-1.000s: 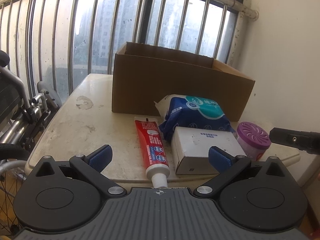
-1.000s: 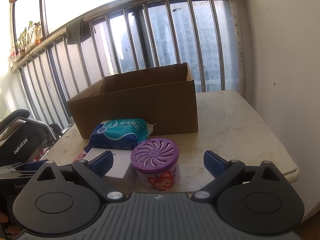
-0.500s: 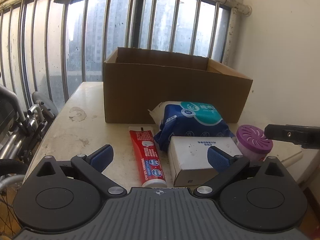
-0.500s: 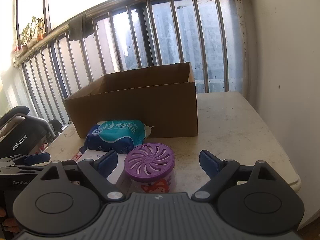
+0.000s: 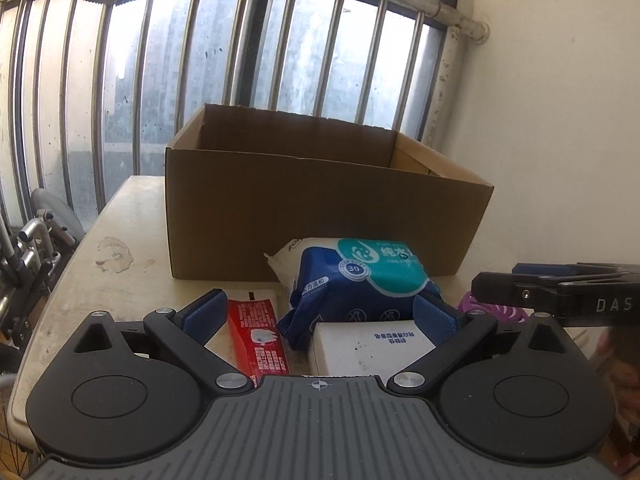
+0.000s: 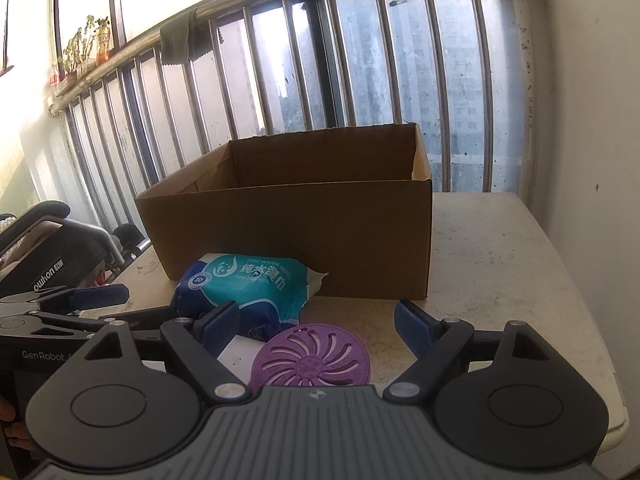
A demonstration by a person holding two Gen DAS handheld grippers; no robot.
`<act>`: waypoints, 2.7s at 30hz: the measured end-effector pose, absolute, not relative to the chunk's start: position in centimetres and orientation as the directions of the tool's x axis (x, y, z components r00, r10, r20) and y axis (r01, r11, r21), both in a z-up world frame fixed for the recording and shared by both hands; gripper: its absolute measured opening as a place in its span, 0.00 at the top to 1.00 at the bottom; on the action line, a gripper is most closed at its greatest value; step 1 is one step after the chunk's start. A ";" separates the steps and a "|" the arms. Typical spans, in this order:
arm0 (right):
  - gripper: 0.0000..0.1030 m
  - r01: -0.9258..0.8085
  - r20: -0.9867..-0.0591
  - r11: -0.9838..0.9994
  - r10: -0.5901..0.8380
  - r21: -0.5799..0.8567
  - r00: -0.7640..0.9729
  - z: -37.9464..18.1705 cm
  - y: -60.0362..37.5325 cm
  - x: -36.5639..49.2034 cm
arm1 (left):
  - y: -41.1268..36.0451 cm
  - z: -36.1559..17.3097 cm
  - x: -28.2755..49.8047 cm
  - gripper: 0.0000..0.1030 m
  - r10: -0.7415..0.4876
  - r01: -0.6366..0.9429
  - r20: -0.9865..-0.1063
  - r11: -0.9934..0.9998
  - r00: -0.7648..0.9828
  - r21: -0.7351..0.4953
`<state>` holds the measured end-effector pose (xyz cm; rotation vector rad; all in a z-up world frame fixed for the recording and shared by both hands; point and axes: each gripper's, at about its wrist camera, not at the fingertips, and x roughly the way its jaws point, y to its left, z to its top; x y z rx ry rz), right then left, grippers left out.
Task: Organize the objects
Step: 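Move the left gripper toward the blue-and-teal wet-wipes pack, then close the left gripper on the wet-wipes pack and lift it, then carry the wet-wipes pack into the cardboard box and open the left gripper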
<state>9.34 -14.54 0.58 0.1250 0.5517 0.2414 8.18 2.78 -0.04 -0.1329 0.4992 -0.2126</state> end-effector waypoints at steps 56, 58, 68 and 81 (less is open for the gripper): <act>0.32 -0.402 -0.548 0.805 0.592 0.437 0.591 -2.0 -15.1 17.7 | 2.7 -2.0 13.0 0.36 -0.490 0.449 -0.481 0.869 0.727 -0.207; 0.32 -0.413 -0.535 0.804 0.594 0.428 0.601 -1.6 -15.2 17.4 | 2.5 -1.8 12.7 0.36 -0.490 0.456 -0.469 0.869 0.734 -0.195; 0.32 -0.416 -0.499 0.800 0.597 0.434 0.628 0.0 -15.8 15.4 | 2.3 0.5 10.7 0.36 -0.495 0.475 -0.430 0.865 0.755 -0.162; 0.32 -0.466 -0.421 0.800 0.597 0.379 0.682 4.6 -15.2 14.8 | 2.3 5.1 10.3 0.36 -0.470 0.479 -0.354 0.875 0.809 -0.067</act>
